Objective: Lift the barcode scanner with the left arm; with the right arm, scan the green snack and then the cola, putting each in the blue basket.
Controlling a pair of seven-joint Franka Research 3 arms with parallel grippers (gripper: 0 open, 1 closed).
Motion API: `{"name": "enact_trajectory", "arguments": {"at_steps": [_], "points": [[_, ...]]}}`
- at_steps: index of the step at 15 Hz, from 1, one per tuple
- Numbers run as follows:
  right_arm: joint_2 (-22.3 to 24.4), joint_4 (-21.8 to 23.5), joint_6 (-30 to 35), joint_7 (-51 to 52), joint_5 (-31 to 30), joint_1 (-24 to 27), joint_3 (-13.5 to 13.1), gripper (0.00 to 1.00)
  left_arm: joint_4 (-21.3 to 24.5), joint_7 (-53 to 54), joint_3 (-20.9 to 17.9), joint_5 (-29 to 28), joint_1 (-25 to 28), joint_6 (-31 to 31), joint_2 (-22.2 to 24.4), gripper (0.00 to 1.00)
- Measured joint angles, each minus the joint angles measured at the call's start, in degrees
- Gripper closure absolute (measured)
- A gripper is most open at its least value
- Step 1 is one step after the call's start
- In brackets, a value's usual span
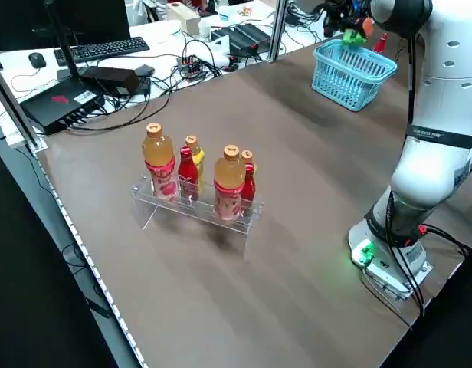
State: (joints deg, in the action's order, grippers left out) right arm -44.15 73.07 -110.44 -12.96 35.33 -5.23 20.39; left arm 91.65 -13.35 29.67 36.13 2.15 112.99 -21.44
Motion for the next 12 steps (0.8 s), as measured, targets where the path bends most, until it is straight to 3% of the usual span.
{"name": "enact_trajectory", "arguments": {"at_steps": [5,9,10,11,12], "points": [[-0.20,0.95,-1.07,-0.31,-1.62,-10.94,-9.63,0.75,-0.05,-0.01,-0.03,-16.27,2.02,-2.99,0.00,0.63],[-0.56,1.77,-5.07,-0.32,-1.74,-13.74,-12.13,0.75,-0.05,-0.05,-0.03,-24.55,2.03,-3.68,0.01,0.63],[-0.64,1.77,-5.19,-0.32,-1.74,-13.74,-12.25,0.73,-0.05,-0.05,-0.03,-25.71,2.19,-3.69,0.01,0.63],[-0.65,1.66,-5.47,-0.32,-1.72,-13.73,-12.35,0.58,-0.05,-0.05,-0.04,-26.97,2.58,-3.78,0.01,0.63],[-0.62,1.42,-5.55,-0.32,-1.69,-13.74,-12.30,0.51,-0.06,-0.05,-0.05,-27.14,2.68,-4.08,0.02,0.63]]}}
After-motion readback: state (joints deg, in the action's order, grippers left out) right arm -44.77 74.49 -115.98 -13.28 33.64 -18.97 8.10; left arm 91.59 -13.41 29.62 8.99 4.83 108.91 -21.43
